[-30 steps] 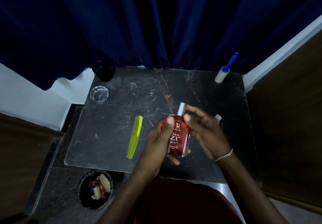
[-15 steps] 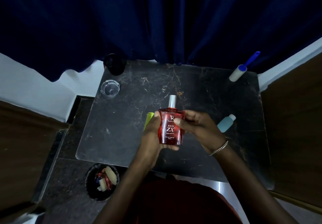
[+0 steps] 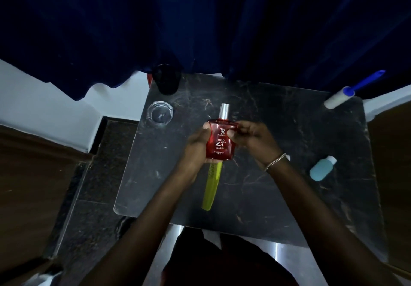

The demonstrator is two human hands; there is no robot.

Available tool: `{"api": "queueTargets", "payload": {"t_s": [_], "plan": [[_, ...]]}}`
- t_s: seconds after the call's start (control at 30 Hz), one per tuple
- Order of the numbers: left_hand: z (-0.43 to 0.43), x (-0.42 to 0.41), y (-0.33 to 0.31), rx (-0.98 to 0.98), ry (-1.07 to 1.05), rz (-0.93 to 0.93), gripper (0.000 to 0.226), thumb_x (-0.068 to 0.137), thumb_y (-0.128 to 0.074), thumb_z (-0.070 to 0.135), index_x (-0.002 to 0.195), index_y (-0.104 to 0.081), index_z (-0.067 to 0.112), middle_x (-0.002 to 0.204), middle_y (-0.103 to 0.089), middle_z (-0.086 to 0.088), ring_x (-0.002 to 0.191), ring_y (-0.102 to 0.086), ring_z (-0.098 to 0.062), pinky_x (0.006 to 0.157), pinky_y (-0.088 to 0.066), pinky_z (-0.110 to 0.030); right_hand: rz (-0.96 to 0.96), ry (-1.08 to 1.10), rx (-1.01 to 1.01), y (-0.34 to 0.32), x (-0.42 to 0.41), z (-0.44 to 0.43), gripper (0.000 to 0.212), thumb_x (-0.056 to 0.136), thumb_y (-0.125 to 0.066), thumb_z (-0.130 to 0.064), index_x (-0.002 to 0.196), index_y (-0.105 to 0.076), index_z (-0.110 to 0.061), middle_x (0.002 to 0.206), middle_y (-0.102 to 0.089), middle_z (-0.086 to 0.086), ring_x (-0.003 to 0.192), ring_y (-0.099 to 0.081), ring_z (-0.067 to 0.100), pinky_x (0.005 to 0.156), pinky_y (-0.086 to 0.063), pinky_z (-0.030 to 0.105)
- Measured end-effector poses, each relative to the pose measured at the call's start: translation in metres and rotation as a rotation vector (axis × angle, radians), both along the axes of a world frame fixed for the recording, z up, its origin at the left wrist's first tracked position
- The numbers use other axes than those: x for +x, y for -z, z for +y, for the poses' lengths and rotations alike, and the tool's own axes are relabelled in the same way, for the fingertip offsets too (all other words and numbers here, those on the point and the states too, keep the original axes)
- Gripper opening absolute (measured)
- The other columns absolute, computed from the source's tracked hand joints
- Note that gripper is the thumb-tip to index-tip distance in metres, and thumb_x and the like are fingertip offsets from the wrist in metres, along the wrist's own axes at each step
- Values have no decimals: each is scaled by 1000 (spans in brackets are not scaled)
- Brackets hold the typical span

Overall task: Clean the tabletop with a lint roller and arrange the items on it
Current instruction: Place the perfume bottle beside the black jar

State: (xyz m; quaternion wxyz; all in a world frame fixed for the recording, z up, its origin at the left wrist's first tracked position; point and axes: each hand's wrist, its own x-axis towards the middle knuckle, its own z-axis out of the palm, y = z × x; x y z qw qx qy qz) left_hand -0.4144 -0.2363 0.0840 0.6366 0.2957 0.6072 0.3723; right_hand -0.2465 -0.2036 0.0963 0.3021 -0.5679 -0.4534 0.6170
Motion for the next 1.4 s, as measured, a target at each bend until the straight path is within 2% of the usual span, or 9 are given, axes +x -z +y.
{"api": "queueTargets", "payload": {"t_s": [0.13, 0.3, 0.47, 0.6, 0.77, 0.9, 1.07, 1.2, 1.4], "plan": [[37, -26, 31, 31, 12, 72, 29, 111, -42, 36, 103, -68, 31, 86, -79, 5, 76, -77, -11, 58, -61, -25, -23, 31, -20, 38, -24, 35, 20, 87, -72, -6, 99, -71, -21, 98, -77, 3, 92, -74, 18, 77, -61, 33], [80, -48, 73, 60, 64, 197, 20, 111, -44, 26, 115, -64, 21, 107, -71, -5, 97, -68, -20, 87, -60, -41, -55, 39, -14, 83, -47, 78, 26, 87, -70, -2, 110, -66, -13, 109, -73, 12, 98, -69, 23, 86, -58, 40], [117, -54, 108, 97, 43, 283, 27, 109, -48, 17, 130, -65, 11, 107, -68, 1, 98, -65, -17, 93, -56, -38, -128, 36, 18, 121, -61, 118, 34, 88, -68, 1, 122, -62, -3, 120, -68, 23, 106, -67, 31, 98, -54, 52], [140, -58, 127, 104, 43, 345, 26, 107, -50, 15, 128, -66, 15, 106, -69, 1, 96, -64, -18, 93, -58, -42, -197, -29, 76, 139, -68, 140, 36, 91, -66, -2, 127, -58, -6, 123, -68, 18, 104, -65, 24, 93, -56, 48], [166, -62, 140, 74, 42, 388, 26, 106, -48, 14, 127, -63, 16, 121, -71, -14, 109, -69, -32, 98, -59, -54, -276, -83, 209, 152, -75, 159, 35, 92, -63, -2, 127, -56, -3, 118, -68, 12, 101, -64, 18, 78, -56, 17], [186, -64, 149, 80, 2, 378, 26, 106, -46, 11, 125, -63, 16, 120, -69, -12, 114, -67, -36, 99, -58, -56, -270, -75, 257, 162, -83, 174, 34, 93, -62, 0, 126, -53, 1, 117, -65, 18, 102, -61, 19, 83, -53, 18], [210, -68, 157, 80, -54, 357, 29, 106, -48, 12, 130, -64, 18, 126, -68, -13, 119, -66, -34, 101, -57, -56, -239, -96, 270, 170, -91, 195, 34, 96, -61, -9, 127, -50, -5, 121, -66, 16, 111, -65, 29, 92, -54, 39], [223, -71, 160, 97, -44, 384, 28, 106, -47, 16, 127, -64, 22, 121, -71, -12, 114, -68, -34, 99, -58, -55, -248, -79, 303, 175, -96, 207, 35, 96, -60, -5, 129, -48, -1, 120, -63, 17, 107, -62, 24, 87, -54, 35], [230, -73, 163, 132, -47, 424, 26, 104, -47, 15, 122, -64, 23, 105, -73, -8, 103, -72, -35, 93, -61, -55, -256, -90, 307, 173, -102, 222, 37, 96, -58, -1, 131, -48, 1, 121, -63, 15, 109, -60, 20, 96, -52, 40]]}}
